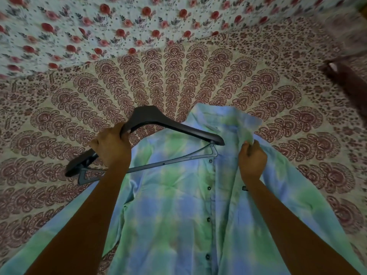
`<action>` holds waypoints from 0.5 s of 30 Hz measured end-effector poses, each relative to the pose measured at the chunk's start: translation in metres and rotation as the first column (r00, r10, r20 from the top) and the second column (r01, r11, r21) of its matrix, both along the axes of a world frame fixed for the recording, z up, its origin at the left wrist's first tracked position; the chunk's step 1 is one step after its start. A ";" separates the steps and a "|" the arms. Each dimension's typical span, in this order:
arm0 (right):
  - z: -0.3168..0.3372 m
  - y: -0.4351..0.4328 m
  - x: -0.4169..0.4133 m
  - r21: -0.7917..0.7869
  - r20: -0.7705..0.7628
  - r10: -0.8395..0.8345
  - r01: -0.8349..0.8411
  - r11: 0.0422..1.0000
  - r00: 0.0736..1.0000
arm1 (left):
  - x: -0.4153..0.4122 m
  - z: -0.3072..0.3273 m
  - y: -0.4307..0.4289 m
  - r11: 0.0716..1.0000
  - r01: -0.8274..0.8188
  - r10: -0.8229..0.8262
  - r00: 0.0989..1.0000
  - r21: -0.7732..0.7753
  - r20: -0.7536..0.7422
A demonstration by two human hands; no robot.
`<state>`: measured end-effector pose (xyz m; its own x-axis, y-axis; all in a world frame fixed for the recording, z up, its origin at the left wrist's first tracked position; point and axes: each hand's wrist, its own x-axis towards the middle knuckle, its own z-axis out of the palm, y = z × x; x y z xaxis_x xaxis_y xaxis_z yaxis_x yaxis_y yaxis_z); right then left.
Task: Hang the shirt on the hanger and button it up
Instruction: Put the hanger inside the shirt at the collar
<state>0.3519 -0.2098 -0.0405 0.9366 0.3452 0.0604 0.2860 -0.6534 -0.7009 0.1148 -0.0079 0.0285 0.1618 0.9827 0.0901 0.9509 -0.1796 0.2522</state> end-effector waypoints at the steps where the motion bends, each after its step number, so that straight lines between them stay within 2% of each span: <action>1: 0.004 -0.001 0.002 0.006 0.002 0.013 -0.013 1.000 1.000 | 0.007 -0.002 -0.003 1.000 0.011 -0.011 1.000 -0.011 0.000; 5: 0.015 -0.004 0.002 0.020 0.054 0.154 -0.156 0.988 0.987 | 0.052 -0.011 -0.023 0.997 0.054 -0.051 0.998 -0.060 0.046; 9: 0.021 -0.002 -0.003 0.091 -0.005 0.255 -0.254 0.963 0.967 | 0.107 -0.017 -0.046 0.982 0.141 -0.134 0.989 -0.125 0.061; 15: 0.016 -0.003 0.005 0.112 -0.056 0.419 -0.411 0.905 0.906 | 0.158 -0.032 -0.064 0.953 0.252 -0.242 0.967 -0.167 0.080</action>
<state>0.3567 -0.2129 -0.0247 0.7127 0.6999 0.0466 0.4597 -0.4158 -0.7847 0.2727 -0.0720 -0.0039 0.4012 0.9139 -0.0626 0.8650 -0.3554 0.3543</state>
